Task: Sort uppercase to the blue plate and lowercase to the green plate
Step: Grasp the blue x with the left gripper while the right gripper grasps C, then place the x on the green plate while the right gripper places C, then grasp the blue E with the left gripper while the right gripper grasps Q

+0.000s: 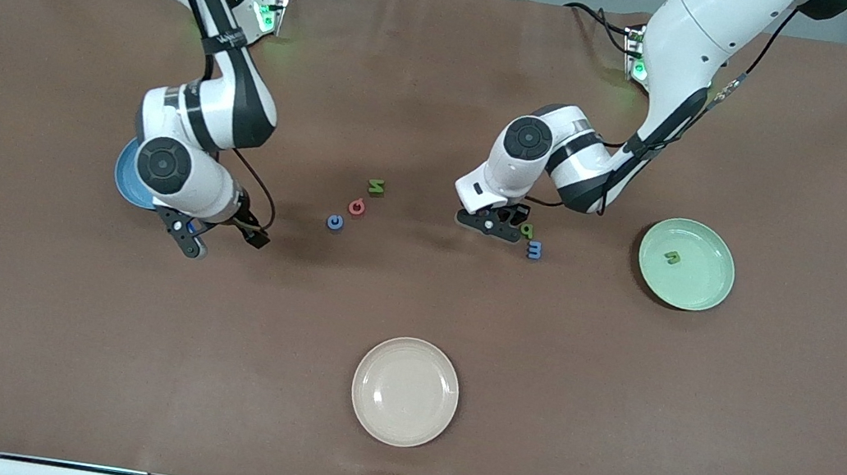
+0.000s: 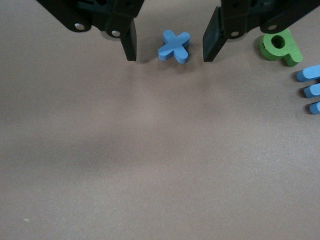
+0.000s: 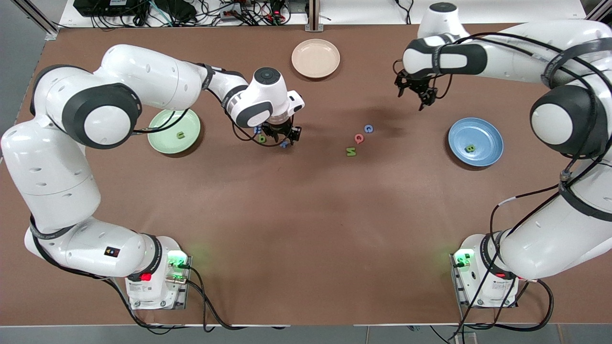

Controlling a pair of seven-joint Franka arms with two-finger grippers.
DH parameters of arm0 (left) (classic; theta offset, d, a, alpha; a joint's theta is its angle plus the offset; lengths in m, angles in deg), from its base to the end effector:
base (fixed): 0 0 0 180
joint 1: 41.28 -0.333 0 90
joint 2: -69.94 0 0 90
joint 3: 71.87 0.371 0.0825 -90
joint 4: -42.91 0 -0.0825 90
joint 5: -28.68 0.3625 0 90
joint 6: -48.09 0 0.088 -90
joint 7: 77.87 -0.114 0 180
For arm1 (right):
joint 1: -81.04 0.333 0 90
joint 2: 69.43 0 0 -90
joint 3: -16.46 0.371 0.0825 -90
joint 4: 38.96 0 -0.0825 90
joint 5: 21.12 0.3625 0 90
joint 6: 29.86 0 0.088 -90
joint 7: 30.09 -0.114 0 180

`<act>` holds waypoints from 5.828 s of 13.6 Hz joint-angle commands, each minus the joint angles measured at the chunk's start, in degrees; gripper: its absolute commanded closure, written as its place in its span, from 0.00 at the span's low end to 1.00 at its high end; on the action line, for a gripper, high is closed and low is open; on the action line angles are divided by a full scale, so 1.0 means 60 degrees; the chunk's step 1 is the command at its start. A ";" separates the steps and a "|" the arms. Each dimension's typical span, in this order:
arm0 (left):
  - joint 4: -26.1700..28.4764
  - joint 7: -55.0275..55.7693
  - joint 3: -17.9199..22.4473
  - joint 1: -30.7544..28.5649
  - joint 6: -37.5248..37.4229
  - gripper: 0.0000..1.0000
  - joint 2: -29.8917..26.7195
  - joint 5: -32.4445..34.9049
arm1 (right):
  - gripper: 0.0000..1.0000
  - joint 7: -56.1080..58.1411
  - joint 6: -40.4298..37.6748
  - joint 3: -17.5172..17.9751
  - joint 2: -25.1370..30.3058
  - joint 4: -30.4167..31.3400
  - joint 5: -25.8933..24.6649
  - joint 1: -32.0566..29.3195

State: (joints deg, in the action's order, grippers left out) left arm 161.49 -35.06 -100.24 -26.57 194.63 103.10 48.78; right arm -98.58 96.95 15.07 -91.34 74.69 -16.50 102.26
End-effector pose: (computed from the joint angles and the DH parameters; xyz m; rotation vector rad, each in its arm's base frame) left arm 0.4469 -0.4012 0.2349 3.0620 -0.3562 -0.0664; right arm 0.5606 0.2064 0.3194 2.7584 -1.3350 -0.2230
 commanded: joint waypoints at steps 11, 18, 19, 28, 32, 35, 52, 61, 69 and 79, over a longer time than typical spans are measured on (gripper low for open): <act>-0.0031 0.0290 -0.0002 0.0082 0.0012 0.68 0.0128 0.0223 | 0.01 -0.3612 0.3457 -0.0106 -0.0815 0.1156 0.0256 0.1882; 0.0013 0.0321 -0.0017 -0.0034 -0.0703 0.85 -0.0296 0.0253 | 0.06 -0.3967 0.3766 -0.0106 -0.1241 0.1141 0.0242 0.2352; 0.0056 0.0291 -0.0032 -0.0093 -0.0909 0.86 -0.0500 0.0267 | 0.08 -0.3967 0.3898 -0.0106 -0.1299 0.1141 0.0256 0.2396; 0.0992 -0.0498 -0.1113 -0.2256 -0.1292 0.87 -0.2024 0.0253 | 0.64 -0.3981 0.4103 -0.0091 -0.1315 0.1156 0.0271 0.2382; 0.1813 -0.1844 -0.2212 -0.4614 -0.1292 0.87 -0.2333 0.0267 | 0.95 -0.3981 0.4148 -0.0076 -0.1315 0.1156 0.0286 0.2382; 0.2267 -0.2971 -0.2537 -0.5920 -0.1292 0.87 -0.2639 0.0268 | 1.00 -0.3952 0.4061 -0.0091 -0.1300 0.1141 0.0286 0.2353; 0.3733 -0.5568 -0.2537 -0.9336 -0.0926 0.81 -0.3081 0.1322 | 1.00 0.4864 0.1438 -0.0179 0.3533 0.5094 -0.0605 -0.2259; 0.3515 -0.4738 -0.3106 -0.9322 -0.1043 0.00 -0.3183 0.1308 | 0.77 0.6973 0.1614 -0.0150 0.3446 0.5316 -0.1721 -0.4457; 0.2182 0.0095 -0.4426 -0.8432 -0.1043 0.00 -0.2057 0.1190 | 0.00 0.6393 0.1247 -0.0062 0.3417 0.4935 -0.1634 -0.4023; 0.0468 0.3630 -0.3595 -0.5751 -0.1014 0.02 0.0126 0.2786 | 0.00 0.1717 0.2038 -0.0062 0.2249 0.3694 -0.1047 0.1205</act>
State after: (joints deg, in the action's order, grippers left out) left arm 167.04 -15.32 -124.66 -64.75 188.65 101.00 63.02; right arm -87.57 109.12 15.36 -73.40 101.02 -23.67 104.86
